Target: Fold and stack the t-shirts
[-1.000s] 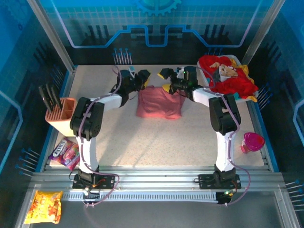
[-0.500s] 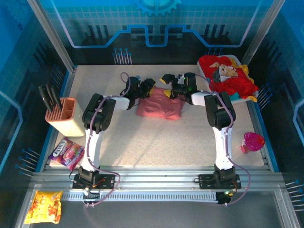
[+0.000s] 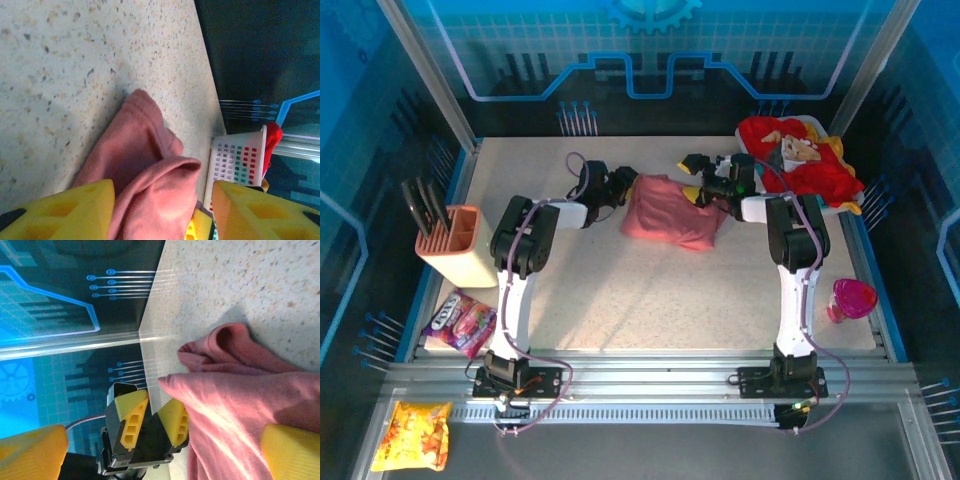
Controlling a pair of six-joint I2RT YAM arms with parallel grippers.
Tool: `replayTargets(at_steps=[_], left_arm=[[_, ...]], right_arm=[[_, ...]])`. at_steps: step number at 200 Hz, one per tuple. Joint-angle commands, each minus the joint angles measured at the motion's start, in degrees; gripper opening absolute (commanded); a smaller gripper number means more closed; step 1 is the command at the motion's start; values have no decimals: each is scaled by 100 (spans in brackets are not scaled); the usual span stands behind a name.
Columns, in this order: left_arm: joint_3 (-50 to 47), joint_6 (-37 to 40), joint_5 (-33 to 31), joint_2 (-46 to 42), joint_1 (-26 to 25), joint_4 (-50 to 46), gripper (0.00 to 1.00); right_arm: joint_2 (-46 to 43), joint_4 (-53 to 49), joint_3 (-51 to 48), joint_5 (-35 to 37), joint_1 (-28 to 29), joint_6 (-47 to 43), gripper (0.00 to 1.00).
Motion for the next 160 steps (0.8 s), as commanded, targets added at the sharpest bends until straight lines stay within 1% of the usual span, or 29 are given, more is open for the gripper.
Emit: replayTargets(at_steps=[1, 32, 55, 78, 106, 120, 140, 160], left_arm=[[-183, 319, 330, -804, -26, -228, 55], [-678, 393, 434, -1485, -247, -278, 57], [-907, 256, 453, -1652, -513, -151, 57], [-993, 152, 381, -1521, -741, -33, 57], [-1021, -49, 373, -1109, -819, 293, 57], [-986, -62, 388, -920, -824, 373, 57], [-955, 6, 358, -731, -829, 349, 57], [-943, 106, 305, -585, -820, 164, 57]], right_arm=[[-549, -9, -101, -375, -1, 21, 100], [-1172, -61, -671, -300, 41, -3, 100], [-1569, -83, -1188, -200, 177, 89, 100], [-1982, -149, -1814, 29, 349, 148, 100], [-2202, 53, -2466, 134, 474, 129, 100], [-2145, 235, -2732, 92, 445, 102, 100], [-1911, 797, -3110, -32, 308, 227, 100], [-1808, 790, -3260, -82, 163, 75, 100]])
